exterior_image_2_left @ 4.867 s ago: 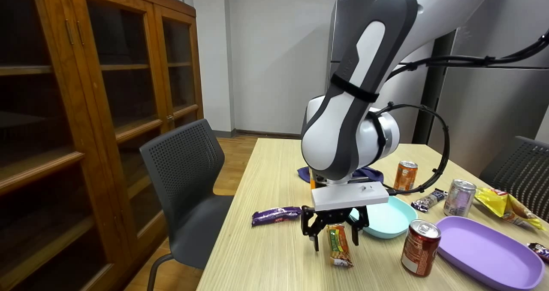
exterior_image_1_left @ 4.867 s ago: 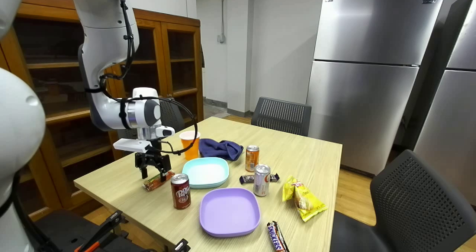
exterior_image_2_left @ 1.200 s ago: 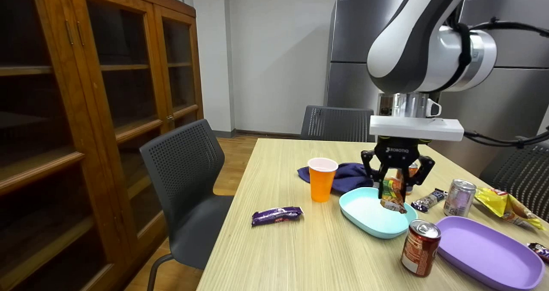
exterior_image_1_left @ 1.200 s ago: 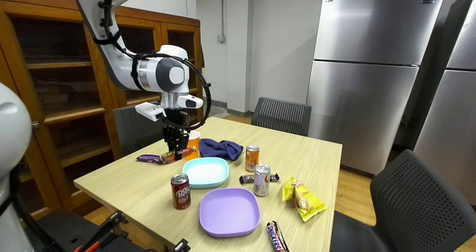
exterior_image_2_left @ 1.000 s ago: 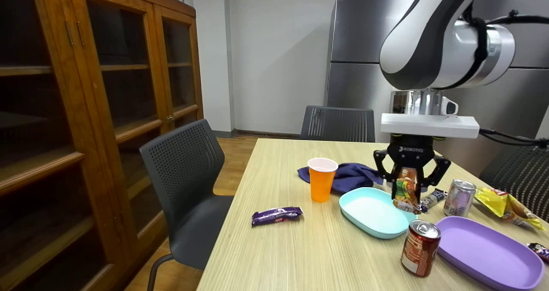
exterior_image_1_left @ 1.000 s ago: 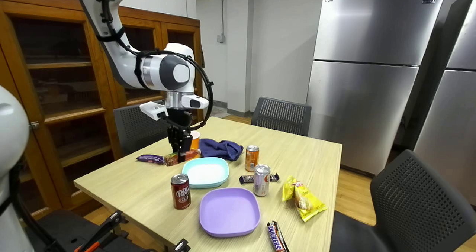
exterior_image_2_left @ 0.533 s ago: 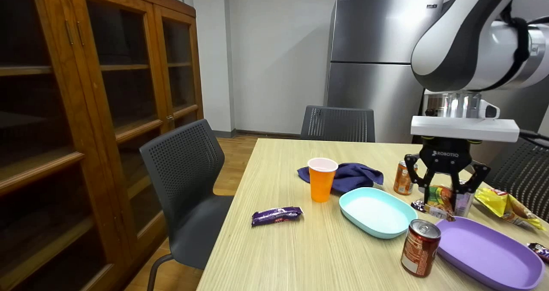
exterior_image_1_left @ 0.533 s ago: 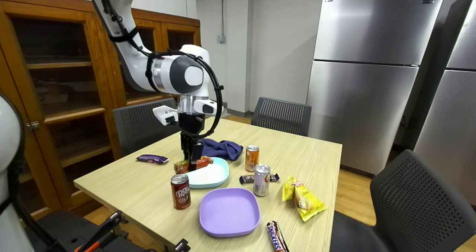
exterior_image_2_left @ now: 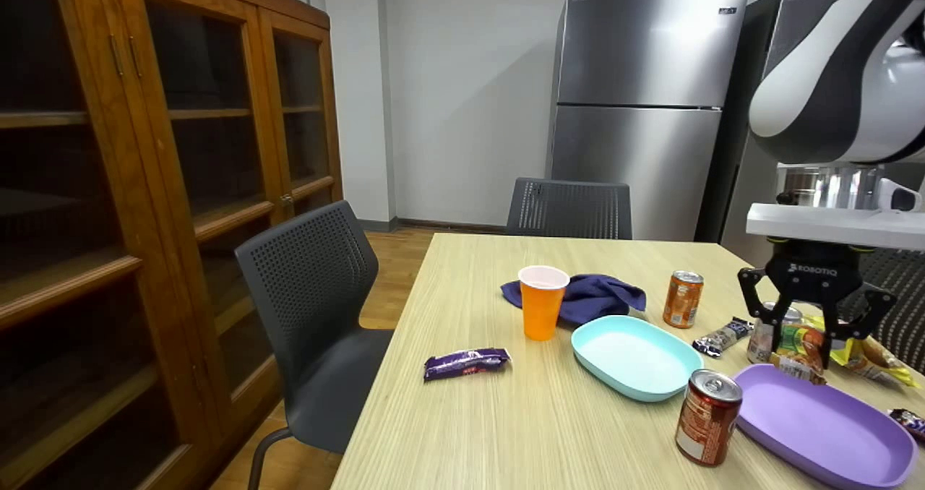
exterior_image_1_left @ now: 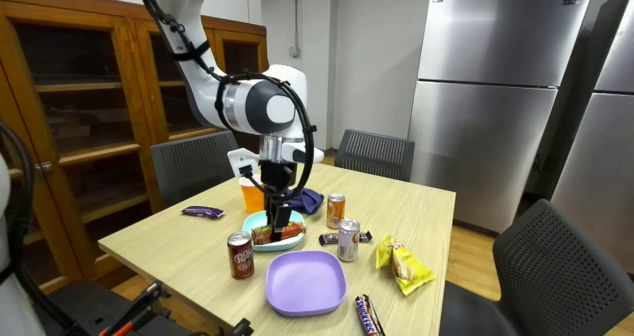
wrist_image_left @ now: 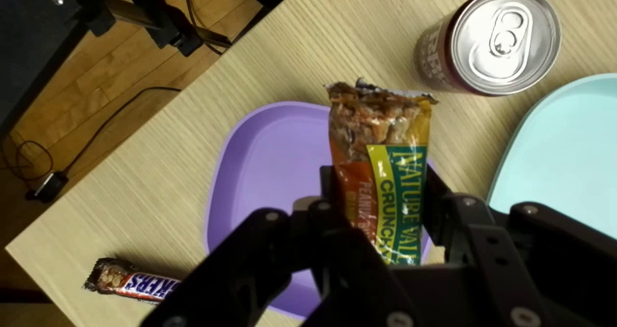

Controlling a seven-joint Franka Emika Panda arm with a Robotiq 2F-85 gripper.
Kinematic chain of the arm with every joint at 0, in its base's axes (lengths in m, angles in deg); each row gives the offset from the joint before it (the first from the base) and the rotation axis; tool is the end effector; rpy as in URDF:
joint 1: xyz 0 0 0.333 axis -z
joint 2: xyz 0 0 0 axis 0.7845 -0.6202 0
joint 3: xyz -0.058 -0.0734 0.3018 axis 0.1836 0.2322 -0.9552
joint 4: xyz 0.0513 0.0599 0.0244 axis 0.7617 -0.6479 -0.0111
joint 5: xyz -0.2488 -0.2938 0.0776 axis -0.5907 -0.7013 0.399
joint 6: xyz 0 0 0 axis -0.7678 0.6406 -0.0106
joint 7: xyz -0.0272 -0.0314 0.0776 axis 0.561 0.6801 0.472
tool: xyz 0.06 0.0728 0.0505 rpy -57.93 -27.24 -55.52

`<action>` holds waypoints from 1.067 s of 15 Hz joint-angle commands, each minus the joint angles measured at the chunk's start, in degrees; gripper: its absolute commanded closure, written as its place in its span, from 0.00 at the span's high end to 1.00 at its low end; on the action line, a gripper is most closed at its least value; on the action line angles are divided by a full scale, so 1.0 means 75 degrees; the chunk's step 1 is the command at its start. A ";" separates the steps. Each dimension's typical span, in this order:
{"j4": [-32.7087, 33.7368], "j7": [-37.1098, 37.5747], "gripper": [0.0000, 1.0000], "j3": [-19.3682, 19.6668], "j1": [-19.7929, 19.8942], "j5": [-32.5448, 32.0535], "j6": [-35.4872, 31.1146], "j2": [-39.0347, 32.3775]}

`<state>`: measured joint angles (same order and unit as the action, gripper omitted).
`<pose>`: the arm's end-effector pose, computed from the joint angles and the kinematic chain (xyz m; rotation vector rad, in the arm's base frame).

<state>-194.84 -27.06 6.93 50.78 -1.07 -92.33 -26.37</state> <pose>0.4323 -0.0648 0.1992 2.8763 -1.0699 -0.2706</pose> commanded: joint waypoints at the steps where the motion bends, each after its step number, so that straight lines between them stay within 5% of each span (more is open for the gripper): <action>1: -0.0044 -0.0066 0.17 0.0074 0.0248 -0.0122 -0.0471 -0.0174; 8: 0.0315 -0.0094 0.17 0.0466 0.0266 -0.0102 -0.1598 -0.1197; 16: 0.1196 -0.0633 0.17 0.0239 0.0392 0.0848 -0.1828 -0.2438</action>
<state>-189.34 -29.02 10.32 52.35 2.26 -106.04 -41.15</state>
